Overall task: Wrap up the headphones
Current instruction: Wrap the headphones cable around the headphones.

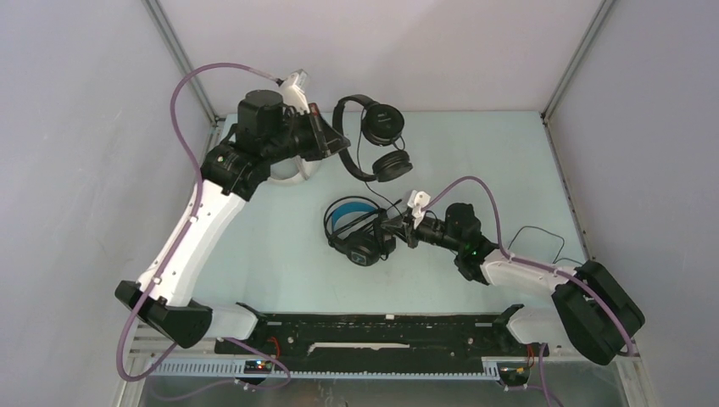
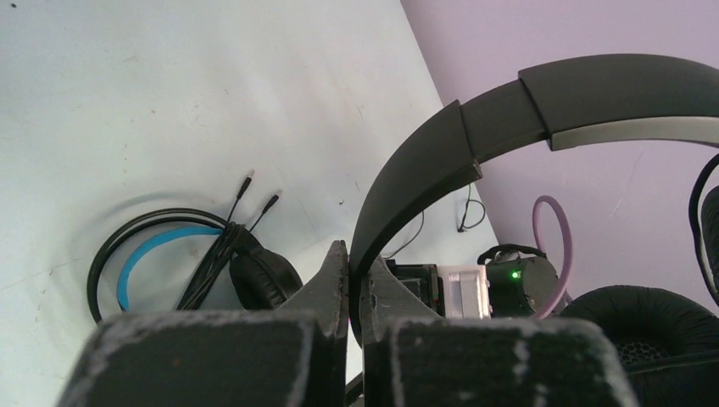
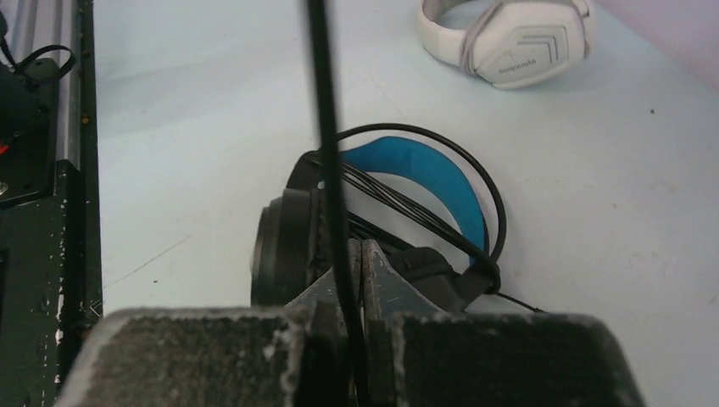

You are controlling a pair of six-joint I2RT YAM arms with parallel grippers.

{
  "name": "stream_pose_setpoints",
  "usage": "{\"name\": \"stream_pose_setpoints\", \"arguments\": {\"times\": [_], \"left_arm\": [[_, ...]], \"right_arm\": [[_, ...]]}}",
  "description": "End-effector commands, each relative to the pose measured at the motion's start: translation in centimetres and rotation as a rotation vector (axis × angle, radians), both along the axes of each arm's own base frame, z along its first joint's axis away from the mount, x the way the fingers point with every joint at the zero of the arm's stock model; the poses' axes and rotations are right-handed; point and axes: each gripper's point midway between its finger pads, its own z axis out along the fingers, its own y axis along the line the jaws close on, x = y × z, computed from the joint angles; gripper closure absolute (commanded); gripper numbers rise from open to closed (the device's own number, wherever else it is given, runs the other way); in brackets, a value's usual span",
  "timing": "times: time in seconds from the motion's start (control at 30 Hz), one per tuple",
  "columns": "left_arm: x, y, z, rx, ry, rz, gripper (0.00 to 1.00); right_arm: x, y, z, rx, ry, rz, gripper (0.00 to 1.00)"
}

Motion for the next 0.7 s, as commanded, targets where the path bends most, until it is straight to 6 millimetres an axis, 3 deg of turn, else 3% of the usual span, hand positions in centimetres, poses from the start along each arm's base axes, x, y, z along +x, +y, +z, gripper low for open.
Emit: {"name": "stream_pose_setpoints", "arguments": {"times": [0.0,0.4,0.67], "left_arm": [[-1.0,1.4,4.9,-0.071,-0.115,-0.006,1.00],[0.9,5.1,4.3,-0.008,-0.162,0.119,1.00],[2.6,6.7,3.0,0.031,-0.167,0.192,1.00]], "right_arm": [[1.5,-0.8,0.9,0.053,0.005,-0.043,1.00],[1.1,-2.1,1.3,0.046,0.011,-0.045,1.00],[-0.4,-1.6,1.5,0.054,0.026,0.029,1.00]]}}
